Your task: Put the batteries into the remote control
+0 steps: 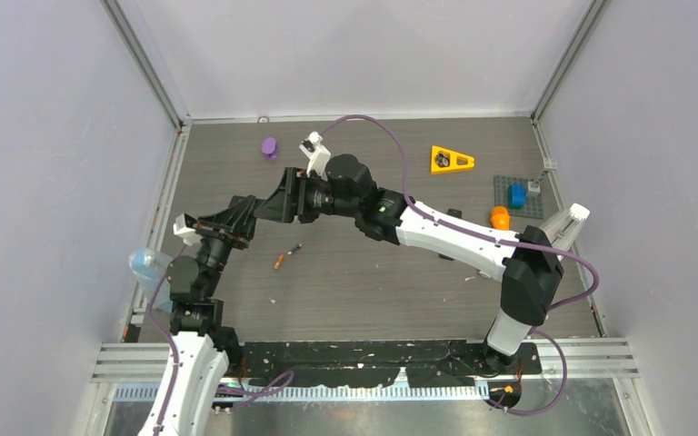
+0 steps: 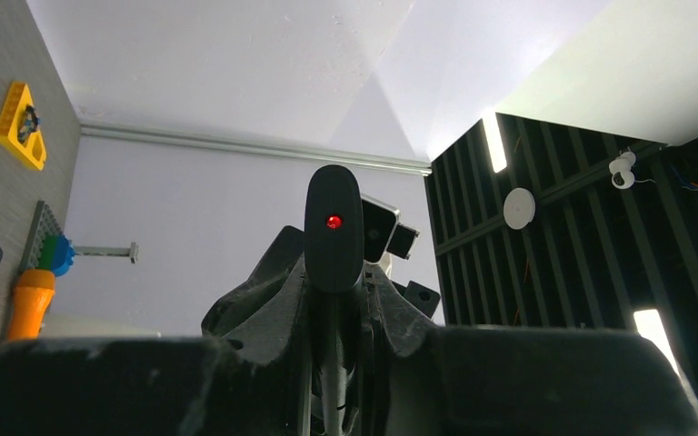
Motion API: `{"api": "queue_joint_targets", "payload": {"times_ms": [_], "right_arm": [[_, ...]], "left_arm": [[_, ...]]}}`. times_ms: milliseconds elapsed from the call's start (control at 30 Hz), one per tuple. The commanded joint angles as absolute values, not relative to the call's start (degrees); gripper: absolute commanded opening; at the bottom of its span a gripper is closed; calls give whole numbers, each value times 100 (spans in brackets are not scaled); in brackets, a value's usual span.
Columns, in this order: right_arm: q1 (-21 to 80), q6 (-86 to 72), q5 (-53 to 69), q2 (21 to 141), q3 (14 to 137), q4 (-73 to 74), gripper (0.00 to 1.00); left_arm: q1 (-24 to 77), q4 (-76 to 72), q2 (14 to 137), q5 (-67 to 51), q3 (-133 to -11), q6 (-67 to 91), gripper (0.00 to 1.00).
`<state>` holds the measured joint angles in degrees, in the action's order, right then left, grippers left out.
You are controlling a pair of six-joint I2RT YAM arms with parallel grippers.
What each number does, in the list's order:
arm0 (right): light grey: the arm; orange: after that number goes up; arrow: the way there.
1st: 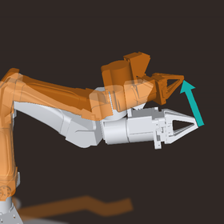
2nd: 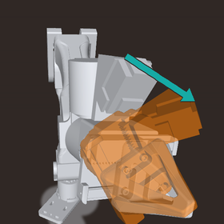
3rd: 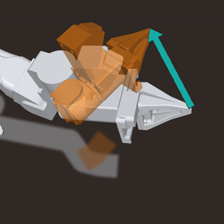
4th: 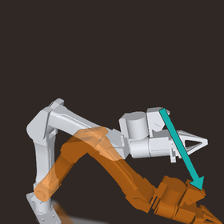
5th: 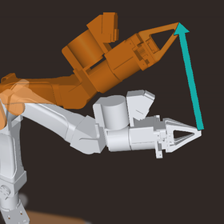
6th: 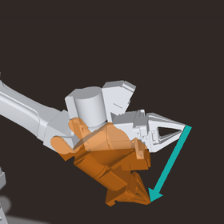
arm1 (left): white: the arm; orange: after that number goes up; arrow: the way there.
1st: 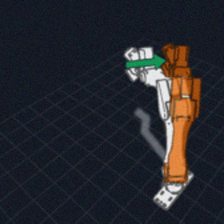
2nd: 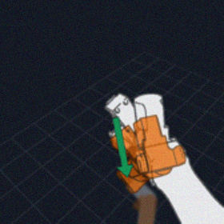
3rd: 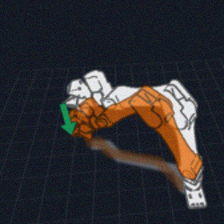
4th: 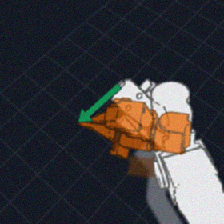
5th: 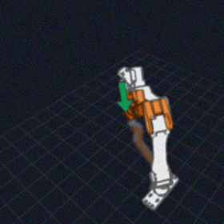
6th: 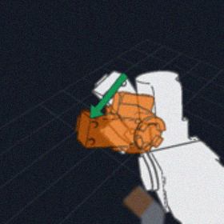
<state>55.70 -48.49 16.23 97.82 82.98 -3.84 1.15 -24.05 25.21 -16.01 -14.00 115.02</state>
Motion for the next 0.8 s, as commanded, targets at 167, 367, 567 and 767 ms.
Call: {"api": "queue_joint_targets", "payload": {"times_ms": [167, 367, 567, 767], "right_arm": [[5474, -4986, 1574, 9475, 8334, -737, 70], [5471, -5102, 1592, 9610, 8429, -729, 61], [5466, -5152, 1595, 9685, 8547, -587, 43], [5467, -5189, 1554, 9722, 8561, -523, 38]], "left_arm": [[132, -2603, 2455, -1665, -1472, 11455, 0], [132, -2957, 2617, -1768, -1524, 11418, 0], [132, -3149, 2716, -1786, -1538, 11399, 0], [141, -3252, 2769, -1825, -1559, 11413, 0]]}}
